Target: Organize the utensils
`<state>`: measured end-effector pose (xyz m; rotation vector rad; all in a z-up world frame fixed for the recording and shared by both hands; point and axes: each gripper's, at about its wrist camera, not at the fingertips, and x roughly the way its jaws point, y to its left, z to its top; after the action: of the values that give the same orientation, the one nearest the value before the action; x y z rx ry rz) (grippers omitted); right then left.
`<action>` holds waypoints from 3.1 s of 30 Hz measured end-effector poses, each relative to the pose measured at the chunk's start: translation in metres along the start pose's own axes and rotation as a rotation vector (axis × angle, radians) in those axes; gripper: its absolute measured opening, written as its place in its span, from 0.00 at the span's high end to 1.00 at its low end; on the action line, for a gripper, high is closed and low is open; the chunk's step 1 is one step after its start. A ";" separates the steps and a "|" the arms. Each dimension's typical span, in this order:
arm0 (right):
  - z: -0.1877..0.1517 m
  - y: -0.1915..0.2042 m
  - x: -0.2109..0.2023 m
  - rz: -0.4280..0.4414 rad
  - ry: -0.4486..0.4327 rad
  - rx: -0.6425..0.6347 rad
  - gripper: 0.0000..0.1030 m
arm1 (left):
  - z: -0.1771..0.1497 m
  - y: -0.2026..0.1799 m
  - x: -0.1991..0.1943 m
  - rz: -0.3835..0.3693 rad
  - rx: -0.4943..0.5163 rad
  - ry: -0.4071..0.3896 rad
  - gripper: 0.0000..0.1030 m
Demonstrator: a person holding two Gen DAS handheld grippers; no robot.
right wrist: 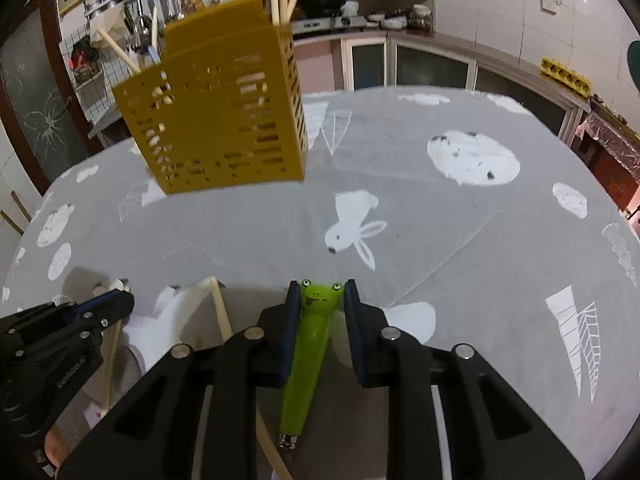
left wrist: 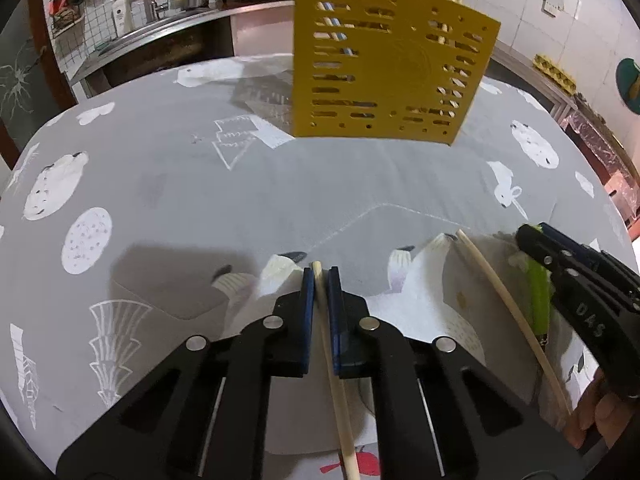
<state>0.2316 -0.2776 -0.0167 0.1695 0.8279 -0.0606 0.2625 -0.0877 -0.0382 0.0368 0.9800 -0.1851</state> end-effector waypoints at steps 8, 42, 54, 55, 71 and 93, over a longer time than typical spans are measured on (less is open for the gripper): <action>0.013 0.005 -0.030 0.012 -0.117 -0.004 0.78 | 0.006 0.018 -0.031 0.001 -0.030 -0.102 0.95; 0.030 0.023 -0.124 -0.021 -0.537 -0.125 0.79 | 0.014 0.052 -0.160 0.004 -0.066 -0.616 0.96; 0.043 0.019 -0.124 -0.010 -0.549 -0.128 0.79 | 0.029 0.050 -0.167 0.003 -0.050 -0.654 0.96; 0.045 0.019 -0.125 -0.009 -0.549 -0.129 0.79 | 0.030 0.050 -0.168 0.002 -0.049 -0.656 0.96; 0.079 0.018 -0.137 0.014 -0.584 -0.128 0.79 | 0.066 0.036 -0.190 -0.048 -0.036 -0.712 0.96; 0.207 0.053 -0.136 0.046 -0.680 -0.135 0.79 | 0.193 -0.003 -0.216 -0.079 0.025 -0.871 0.96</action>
<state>0.2966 -0.2631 0.2275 0.0326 0.1485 -0.0160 0.3037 -0.0824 0.2484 -0.0578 0.1100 -0.2553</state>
